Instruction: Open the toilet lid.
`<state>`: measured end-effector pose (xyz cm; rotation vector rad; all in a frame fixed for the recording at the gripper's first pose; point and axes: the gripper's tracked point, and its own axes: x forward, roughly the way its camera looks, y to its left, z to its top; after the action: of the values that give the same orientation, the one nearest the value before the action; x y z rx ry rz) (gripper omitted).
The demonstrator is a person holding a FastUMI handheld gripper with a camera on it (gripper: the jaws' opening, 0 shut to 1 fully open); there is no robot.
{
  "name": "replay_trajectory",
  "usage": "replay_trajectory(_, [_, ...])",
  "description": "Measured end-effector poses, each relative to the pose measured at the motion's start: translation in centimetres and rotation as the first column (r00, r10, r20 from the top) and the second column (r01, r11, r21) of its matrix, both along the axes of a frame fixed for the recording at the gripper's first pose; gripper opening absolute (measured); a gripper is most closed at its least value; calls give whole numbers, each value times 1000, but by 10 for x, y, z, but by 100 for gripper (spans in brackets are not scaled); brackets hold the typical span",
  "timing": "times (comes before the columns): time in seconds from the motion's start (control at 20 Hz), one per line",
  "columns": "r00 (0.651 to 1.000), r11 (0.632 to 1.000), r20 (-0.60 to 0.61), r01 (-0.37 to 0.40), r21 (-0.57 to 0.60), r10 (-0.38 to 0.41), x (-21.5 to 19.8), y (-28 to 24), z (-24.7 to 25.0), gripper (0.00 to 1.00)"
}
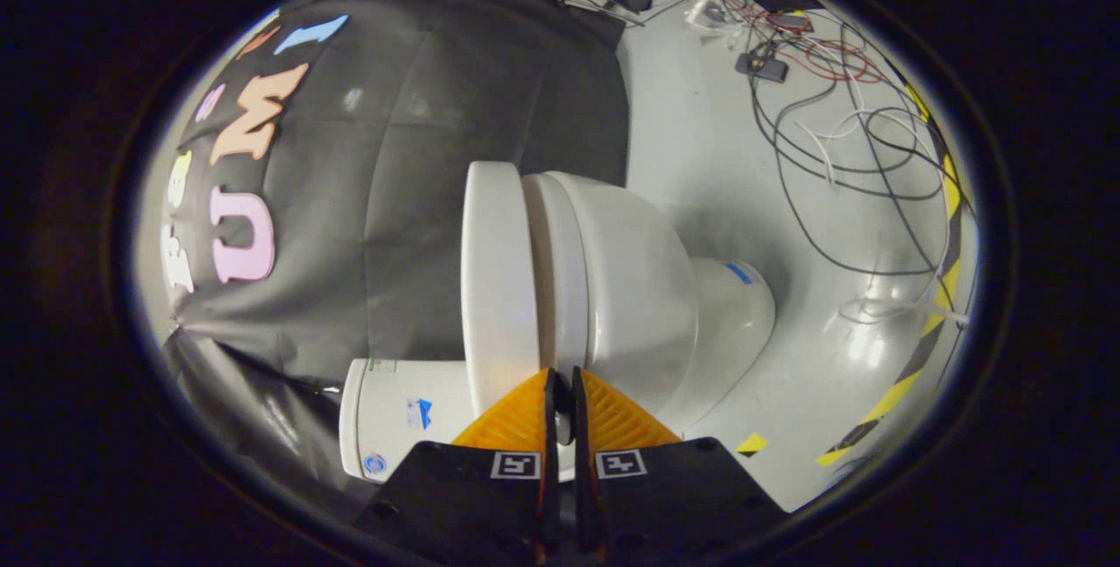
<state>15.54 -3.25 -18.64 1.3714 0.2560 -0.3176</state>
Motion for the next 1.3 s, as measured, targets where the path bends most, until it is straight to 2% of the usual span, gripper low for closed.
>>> replay_trajectory(0.05, [999, 999, -21, 32, 13, -32, 0, 4, 1, 10])
replay_trajectory(0.1, [999, 999, -31, 43, -22, -44, 12, -6, -4, 5])
replay_trajectory(0.15, [999, 998, -47, 18, -55, -20, 4, -1, -5, 1])
replay_trajectory(0.55, [996, 985, -73, -63, -159, 52, -3, 8, 30, 1])
replay_trajectory(0.85, [994, 939, -92, -91, -331, 64, -3, 20, 78, 1])
replay_trajectory(1.3, [998, 872, -54, -60, -485, 38, 4, 47, 139, 1])
